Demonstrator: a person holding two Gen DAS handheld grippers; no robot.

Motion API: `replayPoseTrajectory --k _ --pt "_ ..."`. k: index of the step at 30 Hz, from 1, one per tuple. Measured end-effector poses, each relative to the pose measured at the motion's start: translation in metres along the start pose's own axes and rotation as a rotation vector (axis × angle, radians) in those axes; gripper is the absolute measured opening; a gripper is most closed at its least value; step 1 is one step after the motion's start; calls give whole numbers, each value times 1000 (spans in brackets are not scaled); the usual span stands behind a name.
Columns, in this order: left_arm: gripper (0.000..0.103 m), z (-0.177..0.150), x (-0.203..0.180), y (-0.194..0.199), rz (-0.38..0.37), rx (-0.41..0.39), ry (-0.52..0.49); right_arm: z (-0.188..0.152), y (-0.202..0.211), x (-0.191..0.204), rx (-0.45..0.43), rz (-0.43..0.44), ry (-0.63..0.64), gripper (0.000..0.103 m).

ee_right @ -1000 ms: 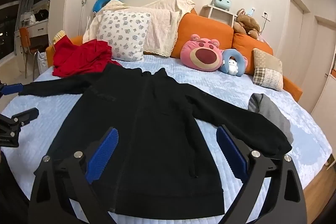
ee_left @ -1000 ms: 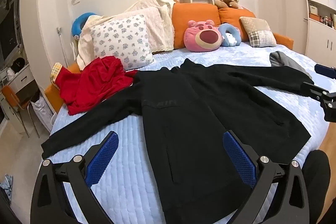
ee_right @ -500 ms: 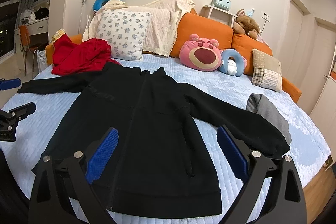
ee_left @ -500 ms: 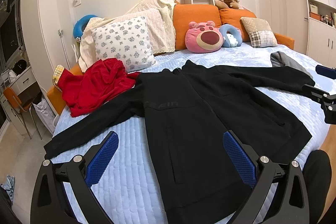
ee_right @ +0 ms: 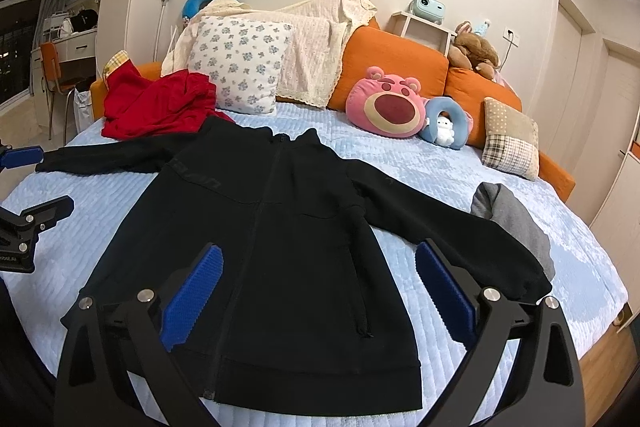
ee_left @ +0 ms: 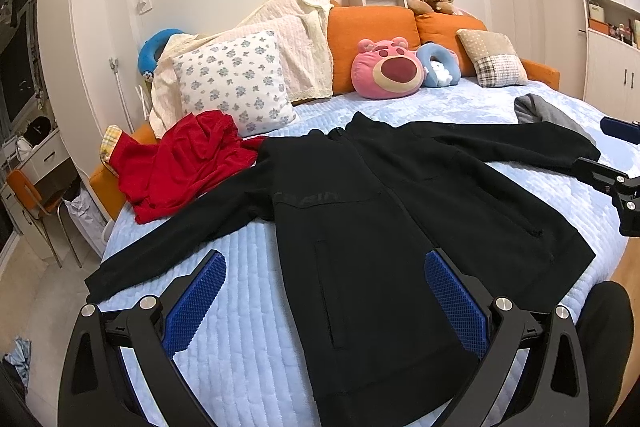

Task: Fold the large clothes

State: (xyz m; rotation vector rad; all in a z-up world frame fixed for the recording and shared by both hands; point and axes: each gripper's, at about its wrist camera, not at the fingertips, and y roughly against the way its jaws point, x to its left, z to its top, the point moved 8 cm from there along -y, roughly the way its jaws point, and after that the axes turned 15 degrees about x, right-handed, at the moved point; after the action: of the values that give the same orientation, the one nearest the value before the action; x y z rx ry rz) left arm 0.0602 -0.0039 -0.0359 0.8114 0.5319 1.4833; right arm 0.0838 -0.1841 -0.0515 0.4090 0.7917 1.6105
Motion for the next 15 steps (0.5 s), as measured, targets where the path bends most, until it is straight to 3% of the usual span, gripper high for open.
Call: replayPoseTrajectory --k 15 --pt "101 0 -1 1 0 4 1 -1 -4 5 8 10 10 96"
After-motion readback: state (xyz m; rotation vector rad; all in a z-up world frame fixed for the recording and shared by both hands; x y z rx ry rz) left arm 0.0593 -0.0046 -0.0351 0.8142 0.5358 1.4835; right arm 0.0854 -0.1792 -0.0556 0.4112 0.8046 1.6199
